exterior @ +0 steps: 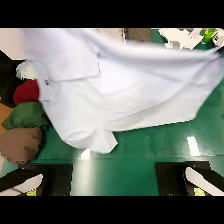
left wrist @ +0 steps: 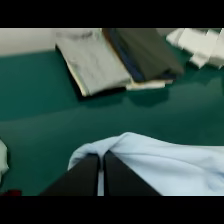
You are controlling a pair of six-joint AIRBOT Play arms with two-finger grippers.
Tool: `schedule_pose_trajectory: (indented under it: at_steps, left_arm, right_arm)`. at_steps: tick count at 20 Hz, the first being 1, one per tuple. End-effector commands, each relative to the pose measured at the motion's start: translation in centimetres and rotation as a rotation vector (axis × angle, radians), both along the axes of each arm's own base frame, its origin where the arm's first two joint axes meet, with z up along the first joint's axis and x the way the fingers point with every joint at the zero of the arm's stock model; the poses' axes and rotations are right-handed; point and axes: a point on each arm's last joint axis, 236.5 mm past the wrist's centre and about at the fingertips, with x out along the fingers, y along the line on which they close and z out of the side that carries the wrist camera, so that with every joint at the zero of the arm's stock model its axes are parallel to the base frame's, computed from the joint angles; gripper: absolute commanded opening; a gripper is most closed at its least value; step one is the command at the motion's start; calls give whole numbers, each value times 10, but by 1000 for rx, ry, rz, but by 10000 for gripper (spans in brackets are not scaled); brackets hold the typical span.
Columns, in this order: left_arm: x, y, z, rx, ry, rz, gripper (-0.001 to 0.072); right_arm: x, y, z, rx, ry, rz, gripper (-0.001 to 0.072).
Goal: Fold the shirts.
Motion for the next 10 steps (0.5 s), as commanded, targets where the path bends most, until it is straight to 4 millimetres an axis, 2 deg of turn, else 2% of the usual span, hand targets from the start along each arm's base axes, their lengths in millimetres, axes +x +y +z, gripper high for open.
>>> schedule_pose_trajectory:
  at_steps: [1,2,3,4,5,6,7,8,9,10]
  left_arm:
    - [74,-16,-165,83,399,-21,25]
    - [88,-18,-204,95,474,-21,25]
    - [99,-20,-242,108,545,-21,26]
    - [104,-21,-271,117,601,-21,26]
    - [106,-20,-292,129,645,-20,26]
    - [106,-18,-303,137,672,-10,27]
    - [104,-14,-307,156,685,-2,59]
    - [102,-10,-305,173,687,5,365]
    - [96,-3,-303,197,703,19,466]
    - [86,4,-299,218,728,31,469]
  right_arm:
    - [27,14,-130,74,276,5,10]
    - [39,12,-164,90,312,-21,10]
    - [48,10,-189,98,338,-43,10]
    - [59,7,-211,104,346,-66,11]
    - [68,4,-225,105,347,-83,12]
    - [76,2,-233,109,348,-92,13]
    - [81,2,-236,111,350,-93,30]
    - [87,1,-235,111,349,-91,260]
    - [92,0,-230,108,343,-86,407]
    - [96,-6,-220,95,330,-86,409]
